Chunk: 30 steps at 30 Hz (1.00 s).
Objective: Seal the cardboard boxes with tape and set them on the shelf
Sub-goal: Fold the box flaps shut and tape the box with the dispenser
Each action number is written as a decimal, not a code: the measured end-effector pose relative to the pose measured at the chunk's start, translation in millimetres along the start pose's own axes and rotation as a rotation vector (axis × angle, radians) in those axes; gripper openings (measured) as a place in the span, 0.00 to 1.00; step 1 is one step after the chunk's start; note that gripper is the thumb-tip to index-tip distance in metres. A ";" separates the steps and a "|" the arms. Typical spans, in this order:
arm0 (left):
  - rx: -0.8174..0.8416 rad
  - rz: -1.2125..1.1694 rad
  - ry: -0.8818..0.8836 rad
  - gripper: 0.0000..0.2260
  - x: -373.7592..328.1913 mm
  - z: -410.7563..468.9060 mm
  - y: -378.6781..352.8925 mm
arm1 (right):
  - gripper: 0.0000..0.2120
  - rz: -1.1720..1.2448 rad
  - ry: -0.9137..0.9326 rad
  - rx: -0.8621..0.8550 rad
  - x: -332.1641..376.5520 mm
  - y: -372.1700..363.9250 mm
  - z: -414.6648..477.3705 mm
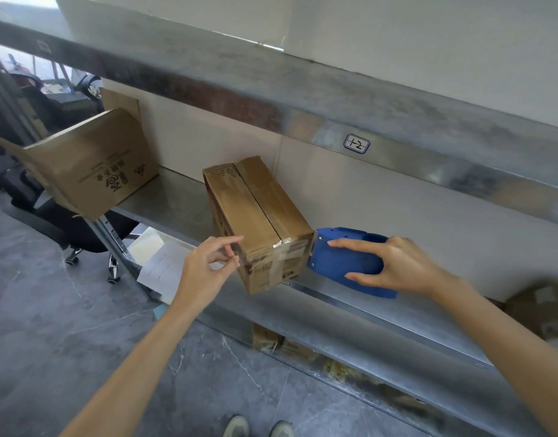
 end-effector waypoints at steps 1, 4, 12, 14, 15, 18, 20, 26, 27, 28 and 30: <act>-0.004 -0.002 -0.006 0.18 0.2 0.4 -0.8 | 0.30 0.002 0.005 0.006 0.1 -1.1 0.3; -0.023 -0.013 -0.029 0.17 -0.3 0.3 -0.5 | 0.31 0.003 0.013 0.010 -0.1 -2.0 0.0; -0.046 -0.072 -0.073 0.18 -6.5 -2.7 1.6 | 0.32 -0.016 0.012 0.006 -1.9 4.2 -0.8; -0.043 -0.069 -0.081 0.18 -7.1 -2.0 0.6 | 0.32 -0.021 0.006 0.008 -3.3 5.5 -1.7; -0.041 -0.063 -0.080 0.18 -6.6 -1.7 -0.6 | 0.32 -0.021 0.002 0.012 -4.0 5.5 -2.2; -0.047 -0.056 -0.072 0.19 -5.0 -2.5 -2.5 | 0.32 -0.021 -0.009 0.022 -5.3 3.6 -2.8; -0.052 -0.068 -0.064 0.19 -2.6 -2.4 -2.8 | 0.31 -0.023 -0.013 0.028 -5.4 2.0 -2.9; -0.065 -0.072 -0.045 0.17 0.0 -2.4 -2.9 | 0.30 -0.020 -0.006 0.028 -4.7 1.8 -2.1; -0.068 -0.071 -0.043 0.17 0.2 -2.7 -2.5 | 0.29 -0.015 -0.004 0.023 -4.3 2.0 -2.2; -0.071 -0.071 -0.044 0.17 0.5 -3.1 -1.9 | 0.28 -0.011 -0.002 0.018 -3.6 2.5 -2.1; -0.075 -0.078 -0.043 0.17 1.9 -3.7 -0.9 | 0.27 -0.008 -0.001 0.006 -2.5 4.2 -1.9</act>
Point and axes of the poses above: each hand's wrist, its own z-axis towards the middle knuckle, its own y-axis out of the back of the hand, x = y × z, the point moved 9 cm from there along z, towards the middle knuckle, and after that the axes turned 4 degrees about y, right-handed, at the moved point
